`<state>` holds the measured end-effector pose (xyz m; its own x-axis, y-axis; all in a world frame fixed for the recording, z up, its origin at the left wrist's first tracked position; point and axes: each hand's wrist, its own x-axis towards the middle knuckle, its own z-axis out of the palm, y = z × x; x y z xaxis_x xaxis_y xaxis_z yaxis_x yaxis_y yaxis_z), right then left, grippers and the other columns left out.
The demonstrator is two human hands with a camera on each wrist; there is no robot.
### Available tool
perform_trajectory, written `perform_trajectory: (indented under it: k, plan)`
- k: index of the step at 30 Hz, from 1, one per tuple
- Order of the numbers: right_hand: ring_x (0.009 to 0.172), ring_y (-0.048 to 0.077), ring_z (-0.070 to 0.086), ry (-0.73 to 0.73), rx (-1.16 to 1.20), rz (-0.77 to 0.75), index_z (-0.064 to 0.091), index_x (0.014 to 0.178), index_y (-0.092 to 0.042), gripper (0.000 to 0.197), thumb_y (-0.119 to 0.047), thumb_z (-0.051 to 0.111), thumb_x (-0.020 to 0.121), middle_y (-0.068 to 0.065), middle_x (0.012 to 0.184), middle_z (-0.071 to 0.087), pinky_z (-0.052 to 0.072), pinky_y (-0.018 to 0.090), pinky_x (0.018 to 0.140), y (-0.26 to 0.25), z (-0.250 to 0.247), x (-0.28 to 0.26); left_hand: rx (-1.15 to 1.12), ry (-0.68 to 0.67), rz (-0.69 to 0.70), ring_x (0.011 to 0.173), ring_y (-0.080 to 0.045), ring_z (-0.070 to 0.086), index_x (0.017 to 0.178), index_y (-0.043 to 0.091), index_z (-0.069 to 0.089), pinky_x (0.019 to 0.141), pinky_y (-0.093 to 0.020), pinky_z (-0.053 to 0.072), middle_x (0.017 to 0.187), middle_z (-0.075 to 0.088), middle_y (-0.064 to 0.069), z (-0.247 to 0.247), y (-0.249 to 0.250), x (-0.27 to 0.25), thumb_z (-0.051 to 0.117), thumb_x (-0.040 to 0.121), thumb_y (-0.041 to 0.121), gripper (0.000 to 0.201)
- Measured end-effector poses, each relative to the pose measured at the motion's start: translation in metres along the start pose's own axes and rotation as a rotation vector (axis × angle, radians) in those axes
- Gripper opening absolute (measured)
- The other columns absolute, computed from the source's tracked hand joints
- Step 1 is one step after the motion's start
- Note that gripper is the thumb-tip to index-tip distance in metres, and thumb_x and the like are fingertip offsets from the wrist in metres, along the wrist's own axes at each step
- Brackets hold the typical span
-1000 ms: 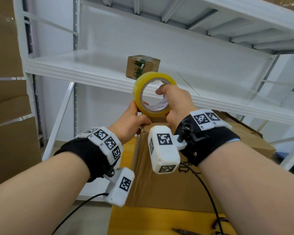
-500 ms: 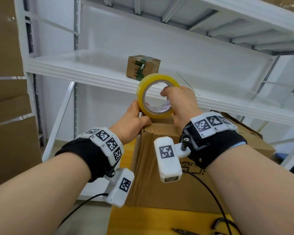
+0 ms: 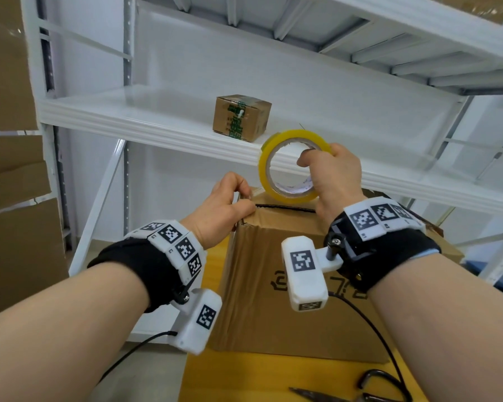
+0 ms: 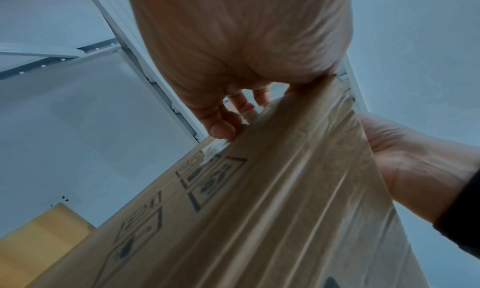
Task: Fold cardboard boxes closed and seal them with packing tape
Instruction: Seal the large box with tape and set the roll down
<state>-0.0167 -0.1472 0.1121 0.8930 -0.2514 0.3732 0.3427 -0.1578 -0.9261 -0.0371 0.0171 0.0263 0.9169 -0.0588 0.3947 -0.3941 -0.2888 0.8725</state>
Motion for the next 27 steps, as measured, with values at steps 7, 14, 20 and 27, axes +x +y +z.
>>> perform_trajectory:
  k: [7, 14, 20, 27]
  plan:
    - [0.069, 0.021, 0.041, 0.028, -0.013, 0.027, 0.056, 0.074, -0.016, 0.018, -0.008, 0.069, 0.064, 0.007, 0.074, 0.046, 0.036, 0.036, 0.065, 0.008, -0.002, 0.002, 0.08, 0.002, 0.027, 0.079, -0.015, 0.049, 0.101, 0.019, 0.048, 0.058, -0.016, 0.042, 0.115, 0.05, -0.007, -0.002, -0.003, 0.004, 0.058, 0.091, 0.02, 0.013]
    - [0.067, 0.023, 0.044, 0.01, -0.082, 0.042, 0.061, 0.075, -0.017, 0.023, -0.013, 0.064, 0.053, 0.008, 0.07, 0.047, 0.036, 0.038, 0.064, 0.019, -0.007, 0.005, 0.156, -0.007, 0.052, 0.085, -0.016, 0.05, 0.1, 0.017, 0.049, 0.056, -0.011, 0.042, 0.114, 0.048, -0.004, -0.003, -0.002, 0.003, 0.055, 0.094, 0.025, 0.011]
    - [0.063, 0.023, 0.046, -0.01, -0.148, 0.002, 0.05, 0.057, -0.021, 0.018, -0.014, 0.066, 0.061, 0.001, 0.058, 0.046, 0.039, 0.039, 0.062, 0.022, -0.011, 0.005, 0.229, -0.03, 0.042, 0.09, -0.012, 0.049, 0.097, 0.022, 0.049, 0.064, -0.017, 0.042, 0.113, 0.045, 0.0, -0.004, 0.004, 0.0, 0.051, 0.096, 0.027, 0.006]
    - [0.095, 0.029, 0.065, -0.177, -0.201, 0.041, 0.061, 0.098, -0.015, 0.032, -0.023, 0.078, 0.072, 0.007, 0.095, 0.066, 0.053, 0.049, 0.089, 0.019, -0.014, 0.005, 0.223, -0.078, -0.022, 0.096, -0.013, 0.046, 0.091, 0.027, 0.049, 0.067, -0.023, 0.046, 0.109, 0.04, 0.003, -0.004, 0.011, -0.001, 0.048, 0.096, 0.021, 0.007]
